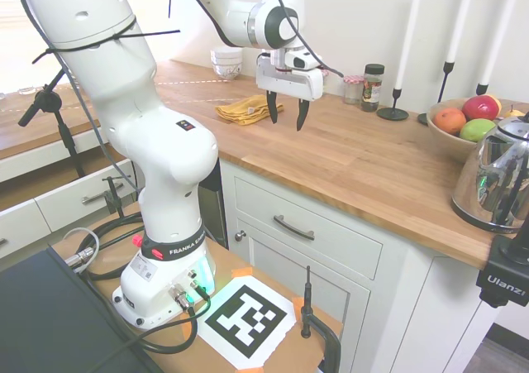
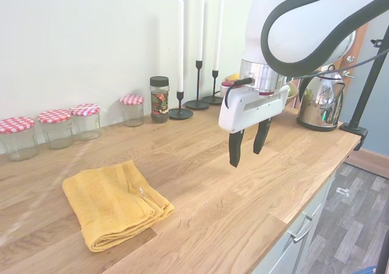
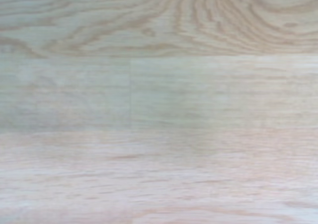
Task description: Wipe the counter
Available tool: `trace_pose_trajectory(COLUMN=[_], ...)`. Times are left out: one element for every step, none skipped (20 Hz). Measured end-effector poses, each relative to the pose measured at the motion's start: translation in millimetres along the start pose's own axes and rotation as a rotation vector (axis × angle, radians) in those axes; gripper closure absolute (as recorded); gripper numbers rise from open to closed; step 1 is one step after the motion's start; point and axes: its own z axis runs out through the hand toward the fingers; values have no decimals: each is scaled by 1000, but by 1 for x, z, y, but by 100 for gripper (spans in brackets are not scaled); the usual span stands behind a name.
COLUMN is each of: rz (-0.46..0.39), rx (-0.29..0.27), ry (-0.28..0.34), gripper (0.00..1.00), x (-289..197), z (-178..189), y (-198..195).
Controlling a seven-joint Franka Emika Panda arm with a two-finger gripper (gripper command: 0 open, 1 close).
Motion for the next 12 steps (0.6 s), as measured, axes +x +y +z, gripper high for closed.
trace_pose_trajectory(rz=[0, -2, -2, -2, -2, -2, -3, -4, -6, -8, -12, -18], rx=[-1, -1, -1, -1, -1, -1, 1, 1, 1, 1, 1, 1], ry=[-1, -1, -2, -2, -2, -2, -1, -2, -3, -3, -5, -6], gripper=[0, 0, 0, 0, 0, 0, 0, 0, 0, 0, 0, 0], x=[0, -1, -1, 0, 0, 0, 1, 3, 4, 6, 8, 9], z=[0, 1, 1, 1, 2, 2, 3, 3, 4, 5, 6, 7], y=[0, 0, -1, -1, -1, -2, -4, -6, -9, -12, -16, -22])
